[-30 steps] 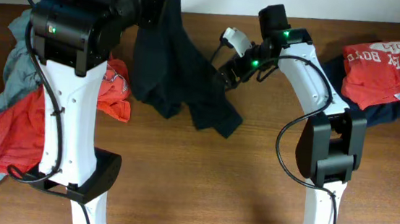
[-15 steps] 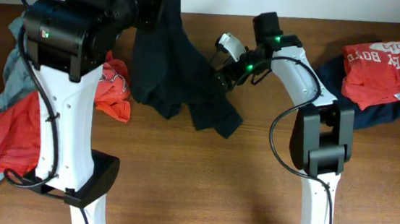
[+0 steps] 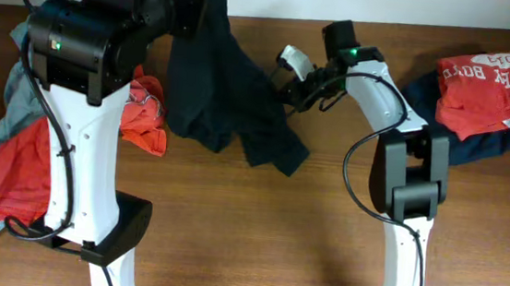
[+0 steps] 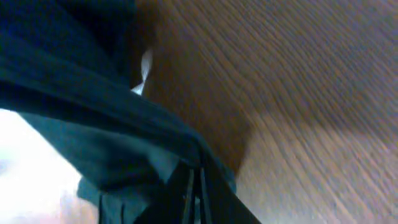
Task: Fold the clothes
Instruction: 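Move the right gripper to the hanging black garment and grasp its end, then lift the black garment high with both grippers, stretching it apart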
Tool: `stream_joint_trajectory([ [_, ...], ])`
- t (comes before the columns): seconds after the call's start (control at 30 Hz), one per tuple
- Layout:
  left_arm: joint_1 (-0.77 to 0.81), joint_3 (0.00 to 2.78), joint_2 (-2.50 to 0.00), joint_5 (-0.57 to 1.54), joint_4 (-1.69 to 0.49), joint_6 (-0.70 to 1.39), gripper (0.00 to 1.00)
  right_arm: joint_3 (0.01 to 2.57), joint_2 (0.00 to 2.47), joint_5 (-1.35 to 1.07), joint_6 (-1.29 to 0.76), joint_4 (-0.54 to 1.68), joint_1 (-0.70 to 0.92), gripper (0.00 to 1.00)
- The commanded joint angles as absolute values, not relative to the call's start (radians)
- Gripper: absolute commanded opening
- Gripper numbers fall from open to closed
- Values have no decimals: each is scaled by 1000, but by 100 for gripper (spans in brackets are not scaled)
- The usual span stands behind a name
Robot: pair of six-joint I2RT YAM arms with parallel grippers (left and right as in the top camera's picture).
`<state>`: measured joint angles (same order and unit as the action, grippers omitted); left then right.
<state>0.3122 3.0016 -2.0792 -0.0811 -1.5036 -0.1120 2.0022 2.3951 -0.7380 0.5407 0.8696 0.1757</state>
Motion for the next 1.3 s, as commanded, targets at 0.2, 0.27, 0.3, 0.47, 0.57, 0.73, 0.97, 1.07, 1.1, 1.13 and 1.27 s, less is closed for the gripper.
stream_joint_trajectory([
  [0.2, 263, 3006, -2047, -106, -1493, -124, 1, 2191, 2291, -711, 473, 1150, 47, 4],
  [0.27, 245, 3006, -2046, -113, -1492, -124, 1, 2281, 2266, -643, 429, 1235, 37, 4],
  [0.3, 236, 3006, -2045, -133, -1493, -124, 0, 2328, 2256, -597, 406, 1280, 37, 4],
  [0.47, 223, 3006, -2034, -267, -1504, -124, 1, 2600, 2218, -304, 239, 1529, 45, 4],
  [0.57, 223, 3006, -2011, -267, -1504, -124, 1, 2764, 2209, -241, 180, 1652, 44, 4],
  [0.73, 223, 3006, -1932, -267, -1512, -124, 0, 2897, 2133, -172, 62, 1699, 39, 4],
  [0.97, 226, 3006, -1790, -198, -1529, -101, 1, 2897, 1941, -113, 39, 1699, 38, 4],
  [1.07, 226, 3006, -1736, -177, -1541, -99, 1, 2897, 1848, -88, 39, 1699, 38, 4],
  [1.1, 226, 3006, -1720, -172, -1544, -97, 0, 2897, 1821, -81, 39, 1699, 38, 4],
  [1.13, 226, 3006, -1707, -171, -1546, -97, 1, 2897, 1790, -75, 39, 1699, 38, 4],
  [1.27, 226, 3006, -1681, -171, -1547, -97, 0, 2897, 1706, -55, 39, 1699, 38, 4],
])
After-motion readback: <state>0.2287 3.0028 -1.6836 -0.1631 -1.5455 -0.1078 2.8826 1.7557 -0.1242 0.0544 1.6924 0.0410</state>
